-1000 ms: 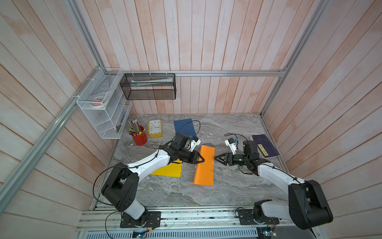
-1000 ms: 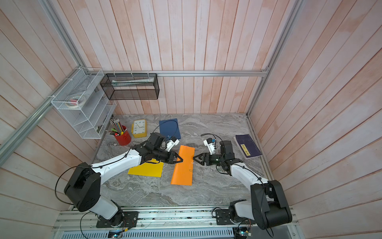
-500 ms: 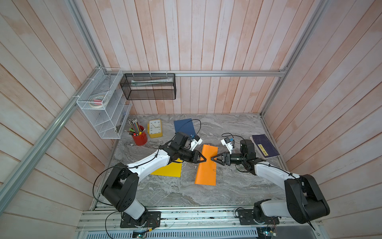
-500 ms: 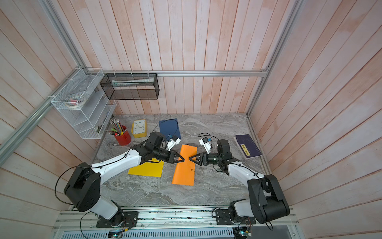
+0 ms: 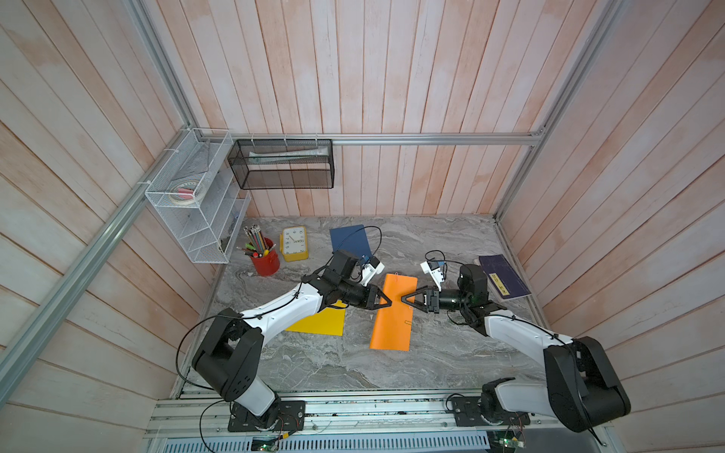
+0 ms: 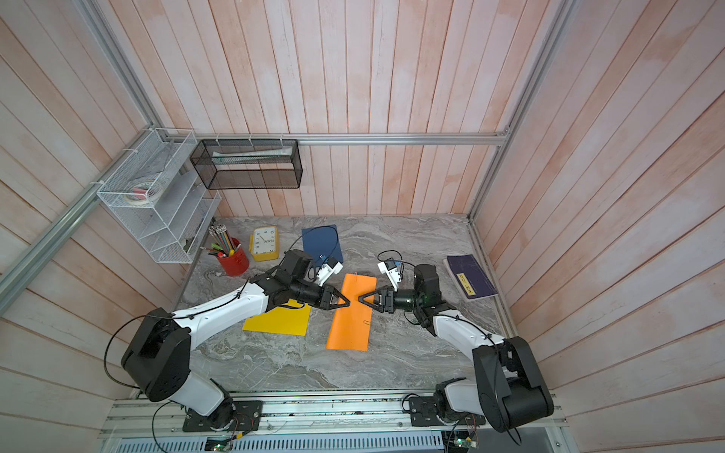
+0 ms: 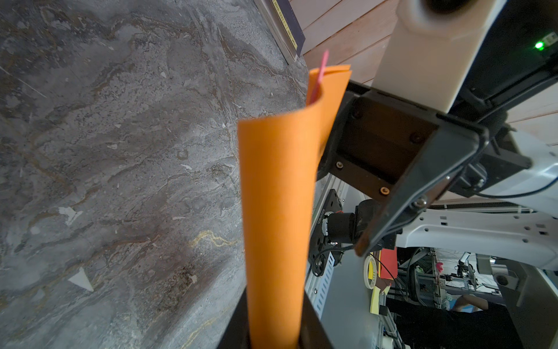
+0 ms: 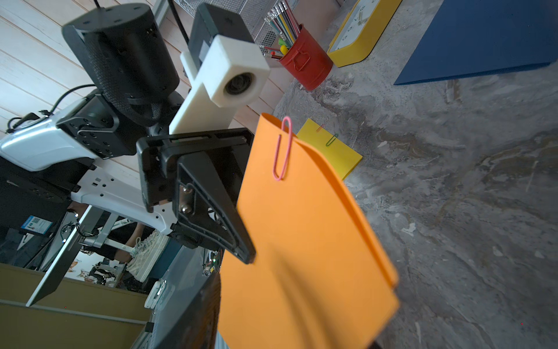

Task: Unclip the paperclips from the documents
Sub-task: Pick up the document from the center of the board.

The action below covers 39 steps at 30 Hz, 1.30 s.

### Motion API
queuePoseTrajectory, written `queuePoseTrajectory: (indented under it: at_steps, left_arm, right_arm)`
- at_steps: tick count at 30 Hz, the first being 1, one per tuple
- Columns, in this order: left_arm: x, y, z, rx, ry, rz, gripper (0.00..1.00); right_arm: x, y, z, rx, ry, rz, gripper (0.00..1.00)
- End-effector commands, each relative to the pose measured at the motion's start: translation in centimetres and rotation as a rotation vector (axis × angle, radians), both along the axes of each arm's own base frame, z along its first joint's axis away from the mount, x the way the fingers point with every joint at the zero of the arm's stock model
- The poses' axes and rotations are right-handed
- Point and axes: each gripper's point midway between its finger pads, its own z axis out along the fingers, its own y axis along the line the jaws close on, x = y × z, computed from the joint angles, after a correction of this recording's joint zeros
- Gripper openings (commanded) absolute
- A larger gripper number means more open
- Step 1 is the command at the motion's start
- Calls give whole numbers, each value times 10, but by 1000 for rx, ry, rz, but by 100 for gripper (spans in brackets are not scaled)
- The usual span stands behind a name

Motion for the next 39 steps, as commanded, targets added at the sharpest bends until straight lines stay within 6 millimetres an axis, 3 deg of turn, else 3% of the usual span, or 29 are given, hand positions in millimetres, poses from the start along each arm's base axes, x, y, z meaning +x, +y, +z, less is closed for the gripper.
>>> queuePoseTrajectory:
  at_steps: [1,23,26,30,39]
  left_arm:
    - [-3,-3,16,-32,-42,-34,23]
    - [-6,-9,17,-21,-65,-61,21]
    - [-5,-8,18,-20,-67,-58,29]
    - [-3,-5,18,-12,-80,-49,52]
    - [9,13,27,-35,-137,-6,66]
  right_arm:
    - [-2,-2,8,21,-27,9,46]
    - [-6,0,6,17,-5,42,0]
    - [-7,-1,7,16,-7,46,0]
    - [-6,-3,11,10,-20,41,0]
    - [-11,-9,17,-3,-21,37,0]
